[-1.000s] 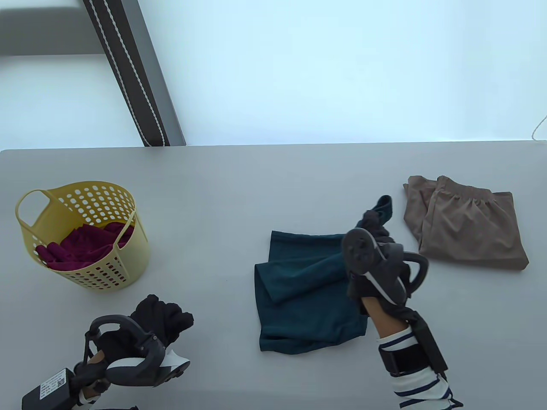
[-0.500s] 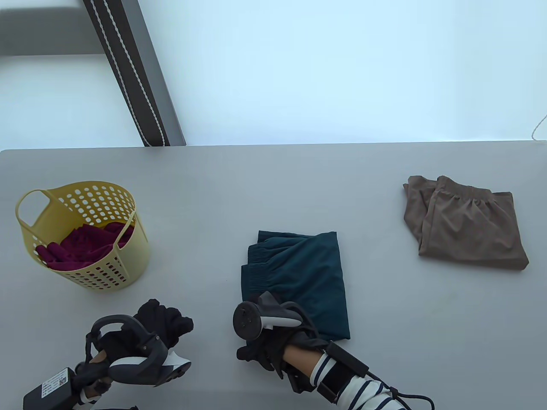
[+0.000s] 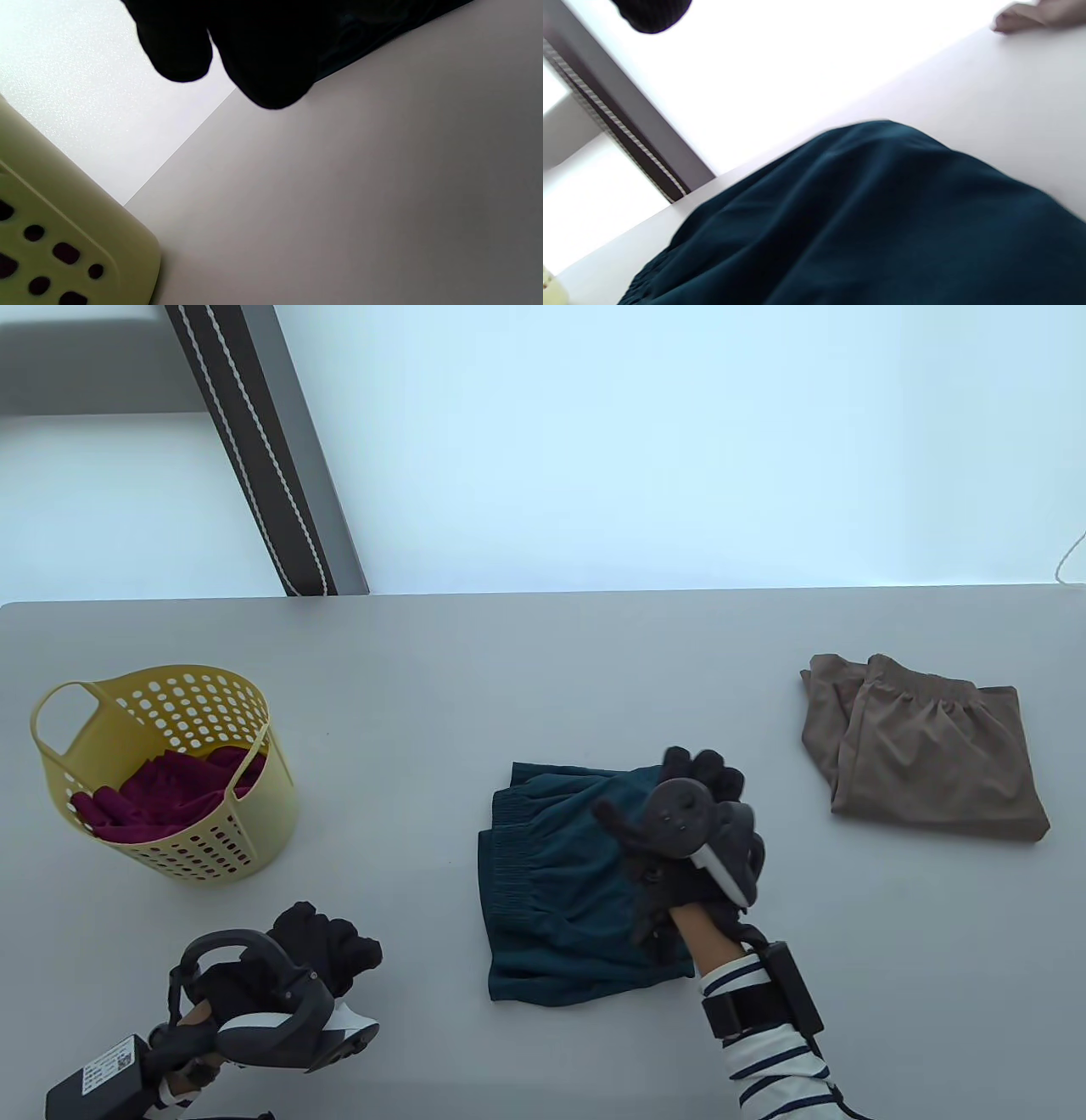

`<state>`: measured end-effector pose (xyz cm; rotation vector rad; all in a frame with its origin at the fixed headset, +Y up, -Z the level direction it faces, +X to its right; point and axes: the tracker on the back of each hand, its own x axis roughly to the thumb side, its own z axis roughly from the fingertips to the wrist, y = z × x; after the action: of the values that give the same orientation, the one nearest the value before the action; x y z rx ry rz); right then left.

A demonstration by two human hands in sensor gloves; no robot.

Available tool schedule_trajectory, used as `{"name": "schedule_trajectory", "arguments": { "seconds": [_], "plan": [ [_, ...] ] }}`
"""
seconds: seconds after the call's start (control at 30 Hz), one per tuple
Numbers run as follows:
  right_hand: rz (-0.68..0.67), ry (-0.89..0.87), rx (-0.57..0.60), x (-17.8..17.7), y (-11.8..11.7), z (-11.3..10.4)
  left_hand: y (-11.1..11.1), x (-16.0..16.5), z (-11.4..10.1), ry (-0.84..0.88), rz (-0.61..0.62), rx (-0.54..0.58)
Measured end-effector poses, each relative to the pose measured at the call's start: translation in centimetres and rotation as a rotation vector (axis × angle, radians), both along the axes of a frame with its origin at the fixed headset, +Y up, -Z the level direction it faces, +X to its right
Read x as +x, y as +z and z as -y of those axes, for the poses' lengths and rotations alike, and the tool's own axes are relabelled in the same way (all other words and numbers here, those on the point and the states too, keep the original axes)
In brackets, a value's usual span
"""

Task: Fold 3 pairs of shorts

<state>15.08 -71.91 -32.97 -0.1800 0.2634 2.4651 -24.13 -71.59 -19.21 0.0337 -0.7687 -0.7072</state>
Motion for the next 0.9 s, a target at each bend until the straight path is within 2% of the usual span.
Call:
{"name": "schedule_trajectory", "arguments": {
  "seconds": [0.07, 0.17, 0.23, 0.27, 0.33, 0.47, 0.6, 0.67, 0.8, 0.9],
  "plan": [
    [0.056, -0.033, -0.172, 2.4, -0.1, 2.9, 0.0, 0.0, 0.0, -0.001, 0.000, -0.002],
    [0.006, 0.031, -0.306, 3.4, -0.3, 5.5, -0.1, 0.0, 0.2, -0.010, -0.003, -0.020],
    [0.032, 0.067, -0.262, 2.8, -0.4, 5.3, -0.2, -0.1, 0.3, -0.013, -0.004, -0.027],
    [-0.018, 0.085, -0.218, 2.0, -0.7, 5.3, -0.3, -0.1, 0.4, -0.015, -0.006, -0.033],
    [-0.033, 0.122, -0.223, 0.7, -0.7, 5.4, -0.4, -0.2, 0.5, -0.017, -0.011, -0.042],
    [-0.047, 0.225, -0.130, -1.3, -0.8, 5.1, -0.5, -0.3, 0.6, -0.021, -0.019, -0.052],
    [-0.003, 0.195, -0.070, -2.1, -0.7, 4.6, -0.5, -0.3, 0.6, -0.027, -0.024, -0.060],
    [0.011, 0.076, -0.072, -1.4, -0.7, 3.4, -0.5, -0.3, 0.5, -0.029, -0.025, -0.062],
    [0.121, -0.410, -0.050, 0.9, -0.4, -0.8, -0.5, -0.2, 0.3, -0.023, -0.019, -0.063],
    [0.147, -0.580, -0.031, 2.2, -0.5, -2.9, -0.5, -0.2, 0.3, -0.022, -0.014, -0.069]
  ]
}}
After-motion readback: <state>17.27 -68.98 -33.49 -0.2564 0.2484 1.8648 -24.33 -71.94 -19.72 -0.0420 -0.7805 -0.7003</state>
